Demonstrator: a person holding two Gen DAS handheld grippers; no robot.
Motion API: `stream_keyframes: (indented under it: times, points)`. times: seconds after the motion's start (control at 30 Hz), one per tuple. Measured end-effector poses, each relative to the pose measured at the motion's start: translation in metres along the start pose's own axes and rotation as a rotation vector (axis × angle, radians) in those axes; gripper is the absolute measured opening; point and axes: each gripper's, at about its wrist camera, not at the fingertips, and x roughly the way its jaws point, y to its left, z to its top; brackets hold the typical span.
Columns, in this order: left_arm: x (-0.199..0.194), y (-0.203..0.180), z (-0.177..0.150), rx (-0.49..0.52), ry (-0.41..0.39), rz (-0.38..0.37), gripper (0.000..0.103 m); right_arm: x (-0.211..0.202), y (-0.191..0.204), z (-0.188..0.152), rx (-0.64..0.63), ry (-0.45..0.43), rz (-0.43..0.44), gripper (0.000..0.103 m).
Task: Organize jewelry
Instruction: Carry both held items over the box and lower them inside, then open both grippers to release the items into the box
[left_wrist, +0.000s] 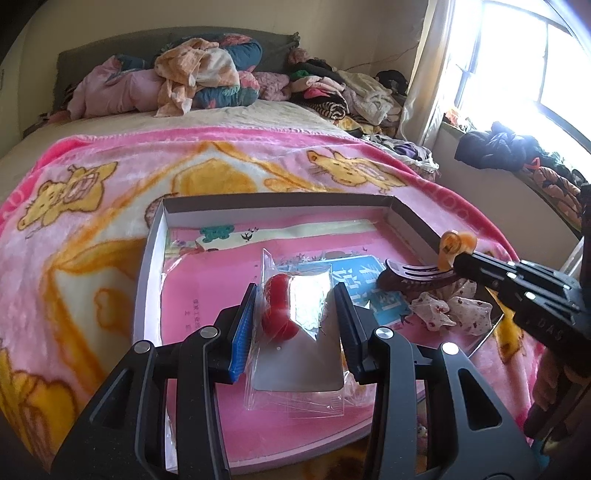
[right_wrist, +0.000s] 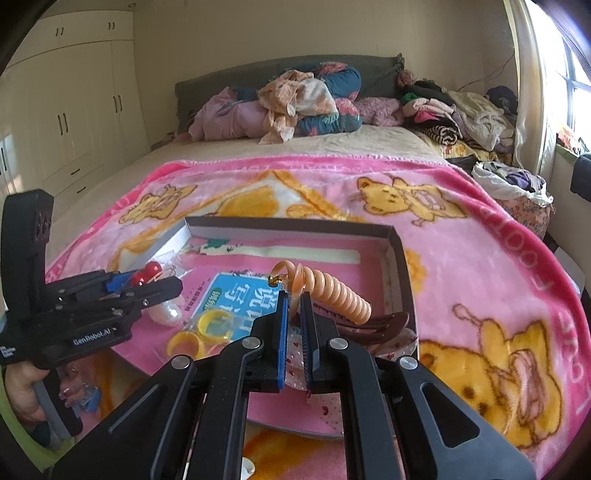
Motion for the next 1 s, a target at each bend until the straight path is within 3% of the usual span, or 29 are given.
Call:
stream_keyframes:
  times: [0.6,0.9,1.0]
  points:
    - [0.006,-0.016,-0.003,0.055,0.028,-0.048,0.033,0.017,-0.027,-0.019,0.102,0.056,0.045,0.007]
    - [0.005,-0.030,-0.008,0.105,0.045,-0.066,0.033,0.003,-0.030,-0.028,0.135,0.047,0.071,0.009]
    - [0.005,-0.033,-0.008,0.113,0.049,-0.068,0.033,-0.003,-0.030,-0.029,0.141,0.042,0.071,0.015]
